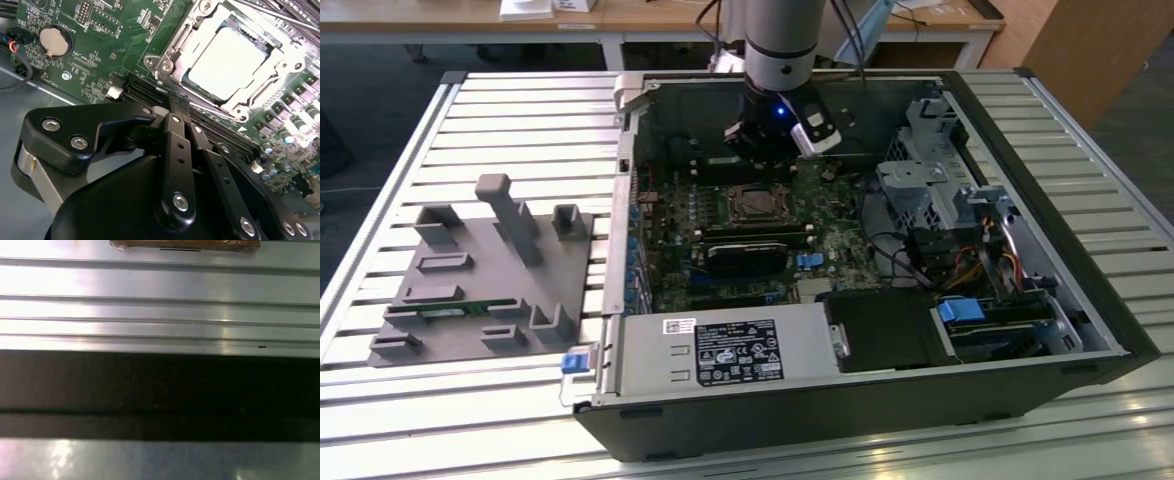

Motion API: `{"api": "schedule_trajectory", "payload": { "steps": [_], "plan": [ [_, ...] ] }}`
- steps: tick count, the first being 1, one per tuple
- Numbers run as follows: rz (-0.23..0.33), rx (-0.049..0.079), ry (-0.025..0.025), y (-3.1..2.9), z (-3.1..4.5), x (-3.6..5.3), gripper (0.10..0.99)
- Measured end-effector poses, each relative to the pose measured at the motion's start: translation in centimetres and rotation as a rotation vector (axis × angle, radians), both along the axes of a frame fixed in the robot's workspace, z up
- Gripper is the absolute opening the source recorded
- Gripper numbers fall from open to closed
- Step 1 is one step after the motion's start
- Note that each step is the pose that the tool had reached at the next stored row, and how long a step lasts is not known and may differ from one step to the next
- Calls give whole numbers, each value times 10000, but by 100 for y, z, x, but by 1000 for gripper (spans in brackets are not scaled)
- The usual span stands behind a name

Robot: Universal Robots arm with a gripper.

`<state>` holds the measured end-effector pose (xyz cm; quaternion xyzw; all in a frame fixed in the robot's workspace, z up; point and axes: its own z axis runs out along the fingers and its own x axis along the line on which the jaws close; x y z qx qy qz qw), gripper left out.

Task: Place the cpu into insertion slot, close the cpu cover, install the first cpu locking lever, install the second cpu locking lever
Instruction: 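Install the first cpu locking lever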

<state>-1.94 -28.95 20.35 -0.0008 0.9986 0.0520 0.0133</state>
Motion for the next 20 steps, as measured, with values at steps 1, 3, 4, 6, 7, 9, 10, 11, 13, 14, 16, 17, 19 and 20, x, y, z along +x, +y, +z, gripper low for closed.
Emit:
{"api": "schedule_trajectory", "payload": {
  "steps": [1, 3, 4, 6, 7, 9, 10, 11, 13, 14, 16, 17, 19, 20],
  "plan": [
    [0, 0, 0, 0, -9, 3, 106],
    [-1, 1, 0, 0, -23, 7, 106],
    [-2, -1, 0, 0, -26, 7, 106],
    [-1, -2, 1, 0, -25, 7, 106],
    [0, 0, 0, 0, -25, 8, 106],
    [0, 0, 0, 0, -18, 8, 106],
    [0, 1, -1, 0, -18, 8, 106],
    [0, -14, -3, 1, -19, 9, 106],
    [0, -82, -1, 0, -21, 9, 106],
    [0, -105, -1, 1, -24, 9, 106],
    [-1, -151, 1, 2, -30, 8, 106],
    [-1, -170, 1, 3, -34, 8, 106],
    [0, -200, 2, 5, -40, 8, 106],
    [-1, -216, 3, 7, -42, 7, 106]
  ]
}}
